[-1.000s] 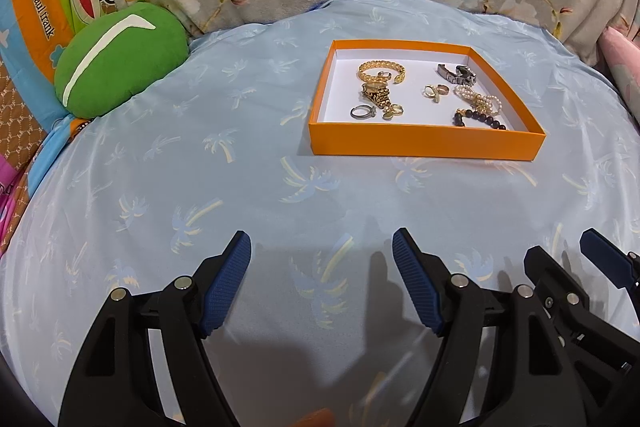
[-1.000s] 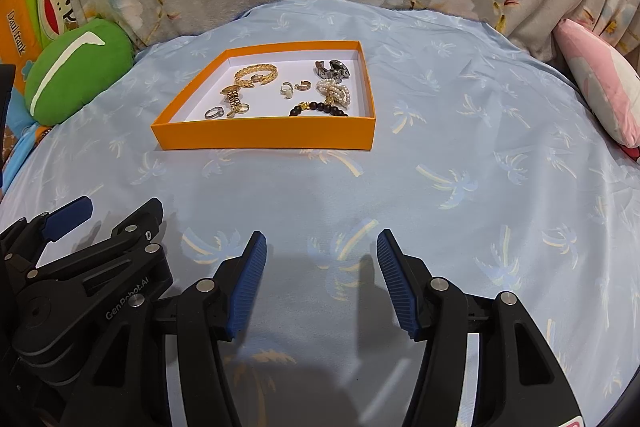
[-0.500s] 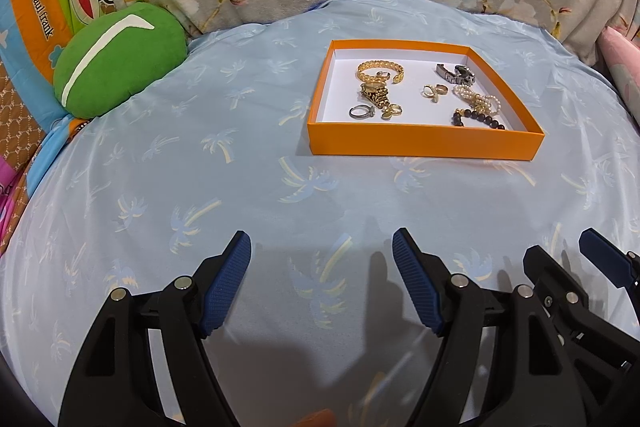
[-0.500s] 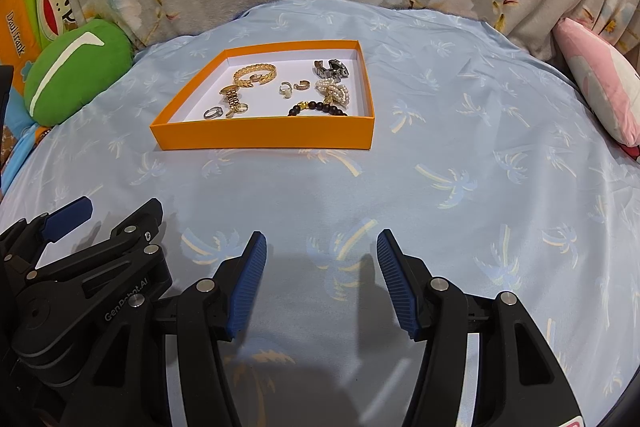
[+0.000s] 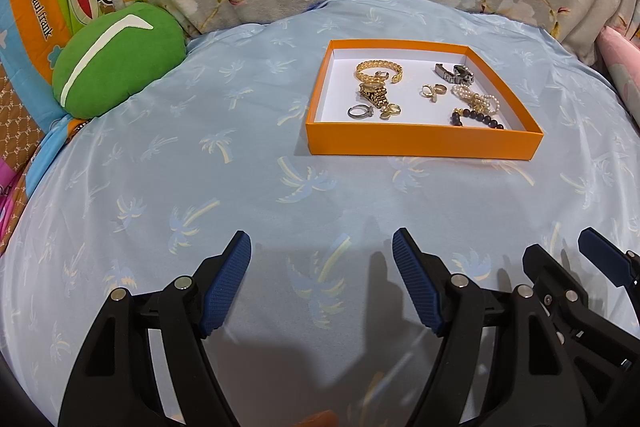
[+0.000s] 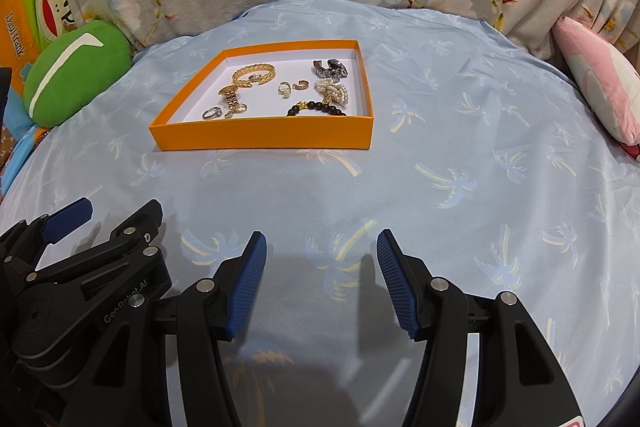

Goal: Organize jewelry

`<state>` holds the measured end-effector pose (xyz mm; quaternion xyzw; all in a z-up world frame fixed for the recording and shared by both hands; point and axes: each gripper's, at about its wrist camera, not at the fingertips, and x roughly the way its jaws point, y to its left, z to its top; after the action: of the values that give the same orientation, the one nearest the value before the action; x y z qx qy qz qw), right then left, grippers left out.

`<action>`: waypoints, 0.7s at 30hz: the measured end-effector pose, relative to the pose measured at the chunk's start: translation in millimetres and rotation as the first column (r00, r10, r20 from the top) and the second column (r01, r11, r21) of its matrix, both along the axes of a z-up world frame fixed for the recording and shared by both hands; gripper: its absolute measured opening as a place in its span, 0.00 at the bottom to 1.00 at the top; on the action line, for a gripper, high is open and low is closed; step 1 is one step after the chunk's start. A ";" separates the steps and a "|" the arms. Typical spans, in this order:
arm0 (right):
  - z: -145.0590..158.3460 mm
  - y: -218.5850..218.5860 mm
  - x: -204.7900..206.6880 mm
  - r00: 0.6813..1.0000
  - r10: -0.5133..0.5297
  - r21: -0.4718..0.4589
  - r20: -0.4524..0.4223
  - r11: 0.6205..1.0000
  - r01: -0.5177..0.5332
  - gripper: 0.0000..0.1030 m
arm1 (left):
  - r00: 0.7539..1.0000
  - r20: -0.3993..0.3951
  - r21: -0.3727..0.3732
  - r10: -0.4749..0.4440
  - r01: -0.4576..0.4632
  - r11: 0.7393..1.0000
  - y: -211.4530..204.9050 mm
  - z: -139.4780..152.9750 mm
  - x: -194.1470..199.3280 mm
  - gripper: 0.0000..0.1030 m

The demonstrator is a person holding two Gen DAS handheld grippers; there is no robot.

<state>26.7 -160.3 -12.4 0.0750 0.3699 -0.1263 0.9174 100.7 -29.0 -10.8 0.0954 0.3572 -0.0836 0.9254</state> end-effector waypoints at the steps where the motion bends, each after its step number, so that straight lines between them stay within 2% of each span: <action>1: 0.1 -0.7 0.2 1.000 0.000 0.000 0.000 1.000 0.000 0.56 | 1.000 0.000 0.000 0.000 0.000 1.000 0.0 0.0 0.0 0.69; 21: -0.3 -0.2 0.4 1.000 0.000 0.000 0.000 1.000 0.000 0.56 | 1.000 -0.002 0.000 -0.002 0.002 1.000 -2.2 -0.6 -1.3 0.69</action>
<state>27.1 -160.5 -12.7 0.0751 0.3700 -0.1263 0.9173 99.3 -31.3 -11.4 0.0954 0.3580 -0.0846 0.9250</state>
